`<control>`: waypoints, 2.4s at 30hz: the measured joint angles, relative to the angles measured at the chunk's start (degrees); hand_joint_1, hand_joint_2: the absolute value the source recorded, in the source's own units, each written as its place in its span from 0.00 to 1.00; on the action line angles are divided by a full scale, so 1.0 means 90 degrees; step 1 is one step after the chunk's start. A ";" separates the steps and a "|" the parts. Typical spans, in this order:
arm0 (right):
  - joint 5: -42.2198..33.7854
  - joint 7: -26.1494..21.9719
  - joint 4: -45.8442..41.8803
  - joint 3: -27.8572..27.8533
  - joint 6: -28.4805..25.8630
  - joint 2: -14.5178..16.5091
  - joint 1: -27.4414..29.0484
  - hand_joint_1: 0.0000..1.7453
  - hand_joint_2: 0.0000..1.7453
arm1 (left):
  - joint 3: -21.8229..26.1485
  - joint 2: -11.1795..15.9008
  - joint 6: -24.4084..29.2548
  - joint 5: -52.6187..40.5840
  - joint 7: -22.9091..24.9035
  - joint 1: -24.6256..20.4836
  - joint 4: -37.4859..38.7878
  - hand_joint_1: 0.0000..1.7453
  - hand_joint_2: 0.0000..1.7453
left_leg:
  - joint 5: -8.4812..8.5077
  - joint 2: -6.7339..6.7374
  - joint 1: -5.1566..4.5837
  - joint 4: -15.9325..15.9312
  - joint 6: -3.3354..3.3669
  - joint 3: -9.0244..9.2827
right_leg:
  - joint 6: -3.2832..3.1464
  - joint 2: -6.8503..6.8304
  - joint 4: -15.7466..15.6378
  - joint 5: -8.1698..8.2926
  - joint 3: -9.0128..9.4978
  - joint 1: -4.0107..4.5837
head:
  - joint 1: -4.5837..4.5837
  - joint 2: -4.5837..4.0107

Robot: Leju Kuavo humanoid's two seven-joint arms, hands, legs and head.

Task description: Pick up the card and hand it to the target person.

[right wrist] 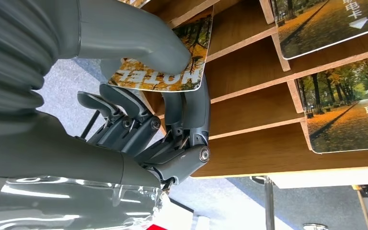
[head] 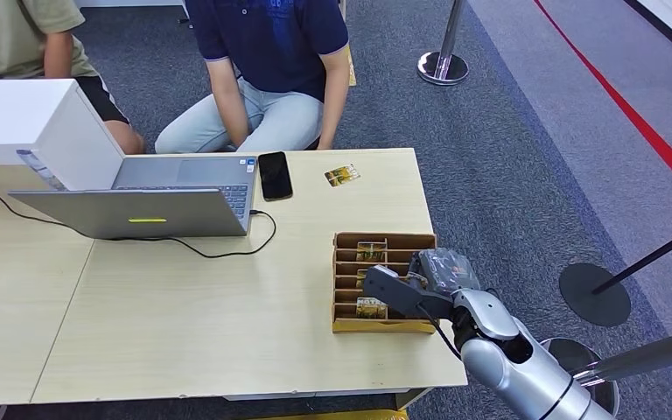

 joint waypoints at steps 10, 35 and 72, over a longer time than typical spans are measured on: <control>0.0000 0.0000 0.0000 -0.0001 0.0000 -0.0010 0.0005 1.00 1.00 | 0.0002 0.0000 -0.0005 0.0018 -0.0015 0.0000 0.0000 0.00 0.50 | 0.0000 0.0001 0.0000 0.0000 0.0000 0.0001 | 0.0000 0.0000 0.0000 0.0001 0.0000 0.0000 | 0.0002 0.0000; 0.0892 -0.0959 -0.1039 0.0215 -0.2868 -0.0236 -0.0333 1.00 1.00 | 0.0015 0.0020 -0.0086 0.0080 -0.0239 0.0002 0.0002 0.00 1.00 | 0.0000 0.0001 0.0000 0.0000 0.0000 -0.0003 | -0.0001 0.0001 0.0000 0.0002 -0.0001 0.0000 | 0.0001 0.0000; 0.0929 -0.1900 0.2214 0.0752 -0.3595 0.0801 -0.2363 0.00 1.00 | -0.0040 0.0206 -0.0610 -0.0688 0.0030 -0.0041 0.0002 0.00 0.75 | 0.0006 -0.0009 0.0000 -0.0001 0.0005 -0.0016 | -0.0001 -0.0007 0.0003 0.0004 -0.0003 0.0000 | 0.0001 0.0000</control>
